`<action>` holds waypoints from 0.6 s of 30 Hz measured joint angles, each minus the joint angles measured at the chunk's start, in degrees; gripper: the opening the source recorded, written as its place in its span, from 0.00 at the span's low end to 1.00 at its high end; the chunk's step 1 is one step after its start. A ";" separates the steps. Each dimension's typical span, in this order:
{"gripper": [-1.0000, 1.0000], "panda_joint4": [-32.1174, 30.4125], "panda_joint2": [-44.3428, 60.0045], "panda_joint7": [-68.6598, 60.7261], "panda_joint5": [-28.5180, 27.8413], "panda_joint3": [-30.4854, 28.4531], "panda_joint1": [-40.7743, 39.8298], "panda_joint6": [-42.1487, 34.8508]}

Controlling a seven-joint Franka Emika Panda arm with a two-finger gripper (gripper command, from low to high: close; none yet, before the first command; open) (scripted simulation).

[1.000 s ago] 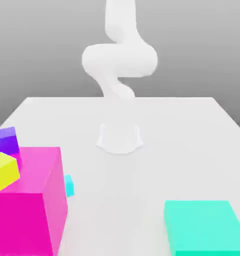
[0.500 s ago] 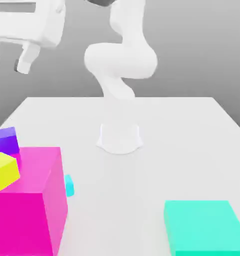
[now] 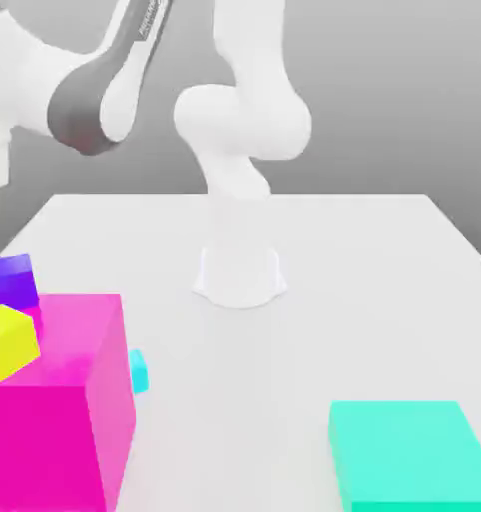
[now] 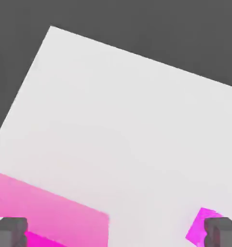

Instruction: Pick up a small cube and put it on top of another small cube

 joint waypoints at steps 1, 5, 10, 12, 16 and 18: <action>0.50 -0.49 1.05 0.48 0.60 -0.60 -0.99 0.66; 0.50 -2.50 5.12 1.41 4.40 -2.14 -4.28 3.33; 0.50 -4.97 9.30 0.98 10.88 -2.68 -7.37 6.59; 0.50 -5.93 10.50 0.53 13.56 -2.61 -8.21 7.84; 0.50 -7.76 12.18 -1.13 19.63 -1.76 -9.82 10.19; 0.50 -8.64 11.76 -0.22 18.99 -1.50 -9.49 11.51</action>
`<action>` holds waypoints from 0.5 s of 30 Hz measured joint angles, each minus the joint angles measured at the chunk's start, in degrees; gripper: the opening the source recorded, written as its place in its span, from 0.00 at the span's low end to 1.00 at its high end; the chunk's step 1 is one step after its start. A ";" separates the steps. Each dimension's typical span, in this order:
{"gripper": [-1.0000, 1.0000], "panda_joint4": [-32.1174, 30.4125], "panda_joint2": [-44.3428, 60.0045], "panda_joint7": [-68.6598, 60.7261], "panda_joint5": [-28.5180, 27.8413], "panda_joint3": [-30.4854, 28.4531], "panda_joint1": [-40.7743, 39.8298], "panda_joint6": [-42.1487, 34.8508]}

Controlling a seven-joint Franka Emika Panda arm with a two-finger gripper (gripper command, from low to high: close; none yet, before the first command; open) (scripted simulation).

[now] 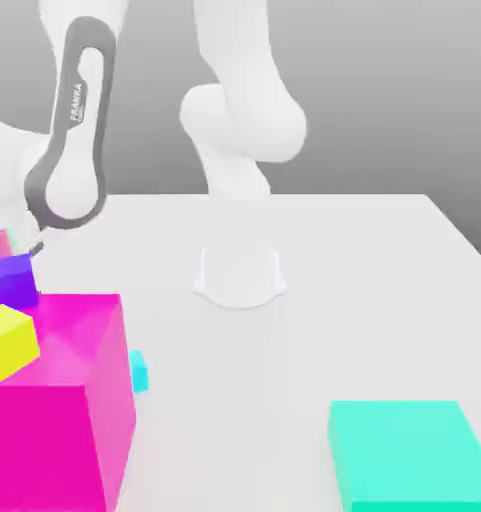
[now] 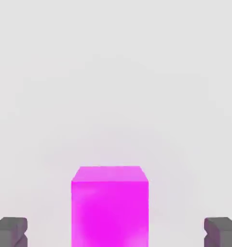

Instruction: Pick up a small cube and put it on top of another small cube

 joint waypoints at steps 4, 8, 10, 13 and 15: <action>0.50 0.06 1.97 -0.47 1.18 1.06 0.08 3.21; 0.50 1.06 6.42 -2.62 4.22 3.45 -1.56 6.92; 0.50 1.50 8.92 -3.45 5.24 4.63 -2.50 8.87; 0.00 2.01 12.65 -4.32 6.09 5.88 -3.55 11.70; 0.00 2.01 12.65 -4.31 6.08 5.88 -3.55 11.71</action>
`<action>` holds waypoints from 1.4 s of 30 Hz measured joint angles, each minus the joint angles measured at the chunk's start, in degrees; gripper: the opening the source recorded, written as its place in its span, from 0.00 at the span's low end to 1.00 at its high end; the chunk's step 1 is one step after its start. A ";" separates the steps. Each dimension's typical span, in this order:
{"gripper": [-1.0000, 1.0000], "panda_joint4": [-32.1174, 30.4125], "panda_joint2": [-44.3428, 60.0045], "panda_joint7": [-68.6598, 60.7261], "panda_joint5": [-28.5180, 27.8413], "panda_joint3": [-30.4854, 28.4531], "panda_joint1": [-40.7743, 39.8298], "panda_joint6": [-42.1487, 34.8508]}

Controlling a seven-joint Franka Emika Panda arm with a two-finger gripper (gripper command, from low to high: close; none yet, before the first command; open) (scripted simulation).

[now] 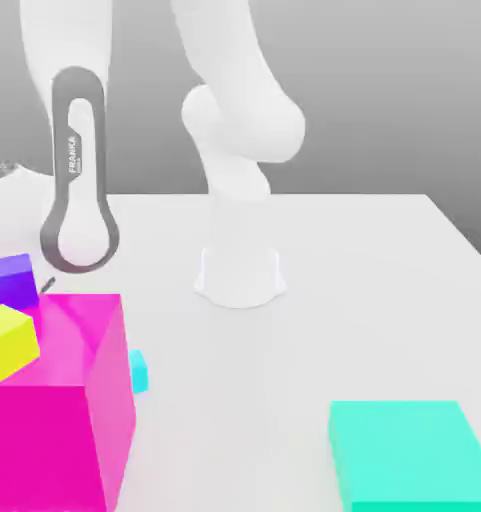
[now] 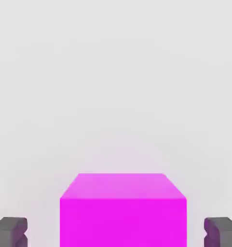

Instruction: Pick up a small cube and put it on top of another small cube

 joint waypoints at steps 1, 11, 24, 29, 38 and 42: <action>0.00 0.00 0.00 0.03 -0.03 0.00 0.00 0.02; 0.00 -1.06 -6.73 2.17 -2.48 -2.26 1.69 -5.07; 0.00 7.73 -14.83 23.24 -18.91 -5.54 7.21 -22.74; 0.00 14.58 -16.51 31.69 -19.82 -4.16 10.80 -30.90; 0.00 26.65 -20.25 43.74 -16.93 -0.80 17.56 -45.07; 0.00 31.96 -22.13 48.34 -14.60 0.84 20.93 -51.17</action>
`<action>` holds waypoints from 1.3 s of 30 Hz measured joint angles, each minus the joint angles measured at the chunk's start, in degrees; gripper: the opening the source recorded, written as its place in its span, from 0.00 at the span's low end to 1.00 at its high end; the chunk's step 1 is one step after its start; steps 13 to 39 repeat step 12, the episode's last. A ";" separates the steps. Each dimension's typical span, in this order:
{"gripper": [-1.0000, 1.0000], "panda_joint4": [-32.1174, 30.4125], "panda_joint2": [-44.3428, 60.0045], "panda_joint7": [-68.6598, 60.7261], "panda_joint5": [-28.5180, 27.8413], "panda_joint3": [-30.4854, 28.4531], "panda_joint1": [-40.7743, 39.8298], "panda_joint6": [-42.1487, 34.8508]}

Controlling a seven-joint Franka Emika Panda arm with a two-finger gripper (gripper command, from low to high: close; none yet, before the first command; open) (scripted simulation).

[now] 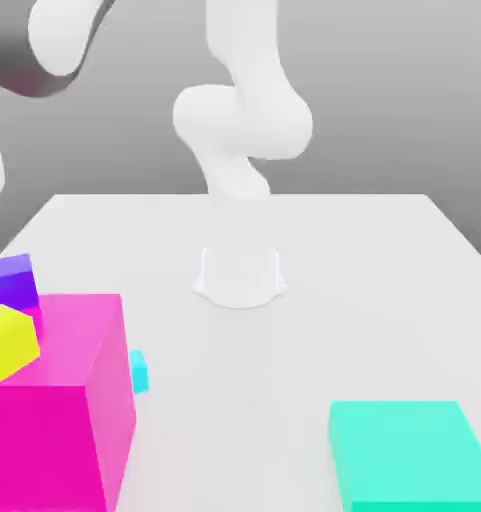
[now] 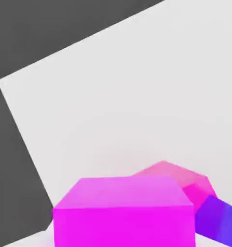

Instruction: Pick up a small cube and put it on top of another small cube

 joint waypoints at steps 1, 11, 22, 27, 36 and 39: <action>0.00 1.29 -0.46 1.12 0.68 0.42 0.80 -1.50; 1.00 -2.84 3.35 7.43 4.07 2.11 4.23 3.44; 1.00 -2.84 3.35 7.43 4.07 2.11 4.22 3.44; 1.00 -2.84 3.35 7.43 4.07 2.11 4.22 3.44; 1.00 -2.84 3.35 7.43 4.07 2.11 4.22 3.44; 1.00 -2.84 3.35 7.43 4.07 2.11 4.22 3.44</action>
